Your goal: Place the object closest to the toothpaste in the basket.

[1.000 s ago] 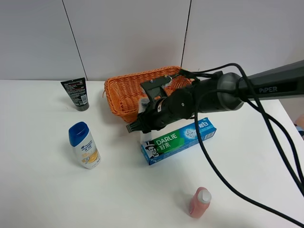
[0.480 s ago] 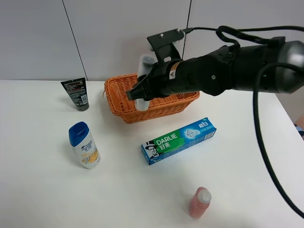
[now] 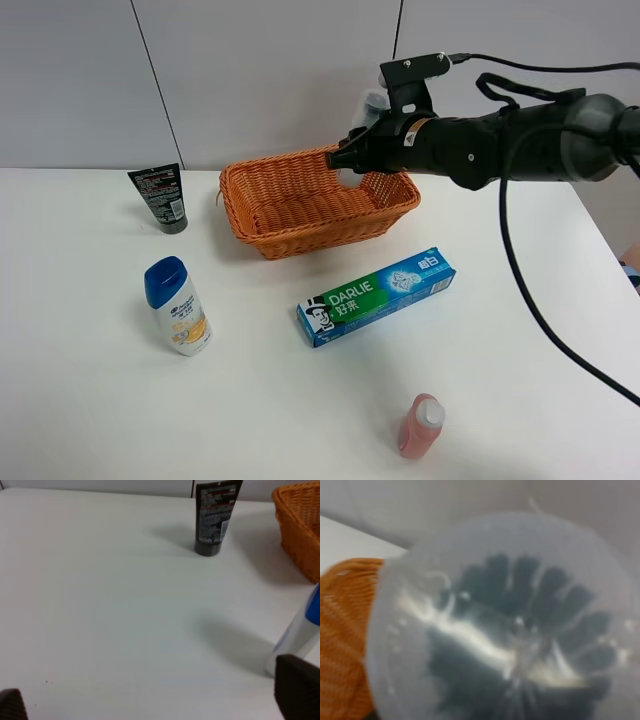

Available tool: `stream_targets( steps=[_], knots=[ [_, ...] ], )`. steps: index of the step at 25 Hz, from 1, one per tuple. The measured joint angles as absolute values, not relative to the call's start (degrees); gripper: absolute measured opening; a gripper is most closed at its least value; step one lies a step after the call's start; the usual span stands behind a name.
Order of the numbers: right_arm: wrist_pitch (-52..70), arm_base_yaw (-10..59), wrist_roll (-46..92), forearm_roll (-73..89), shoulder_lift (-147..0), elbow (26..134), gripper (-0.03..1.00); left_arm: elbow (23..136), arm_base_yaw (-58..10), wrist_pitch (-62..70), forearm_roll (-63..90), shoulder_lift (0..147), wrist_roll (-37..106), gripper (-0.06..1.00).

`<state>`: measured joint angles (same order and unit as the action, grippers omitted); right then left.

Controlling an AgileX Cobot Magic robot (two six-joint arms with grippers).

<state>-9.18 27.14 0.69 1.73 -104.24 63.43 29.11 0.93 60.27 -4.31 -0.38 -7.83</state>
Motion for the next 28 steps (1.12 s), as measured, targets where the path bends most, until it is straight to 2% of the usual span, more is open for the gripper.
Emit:
stream_targets(
  steps=[5,9,12,16,20,24,28],
  knots=[
    [-10.0,26.3,0.7,0.8,-109.7,65.4,0.42,29.1,0.9,60.3,-4.3,-0.4,-7.8,0.99],
    [-11.2,26.3,0.3,1.0,-110.7,66.8,0.68,29.1,0.9,60.3,-4.3,-0.4,-7.8,0.99],
    [-11.9,26.3,0.0,1.7,-110.7,67.1,0.77,29.1,0.9,60.3,-4.3,-0.4,-7.8,0.99],
    [-9.2,26.3,0.0,1.8,-106.7,67.1,0.79,29.1,0.9,60.3,-4.3,-0.4,-7.8,0.99],
    [-4.2,26.3,0.3,1.8,-94.4,67.1,0.79,29.1,0.9,60.3,-4.3,-0.4,-7.8,0.99],
    [5.1,25.5,1.1,0.5,-77.9,67.1,0.79,29.1,0.9,60.3,-4.3,-0.4,-7.8,0.99],
    [18.3,20.7,1.3,-3.1,-62.3,66.6,0.79,29.1,0.9,60.3,-4.3,-0.4,-7.8,0.99]
  ],
)
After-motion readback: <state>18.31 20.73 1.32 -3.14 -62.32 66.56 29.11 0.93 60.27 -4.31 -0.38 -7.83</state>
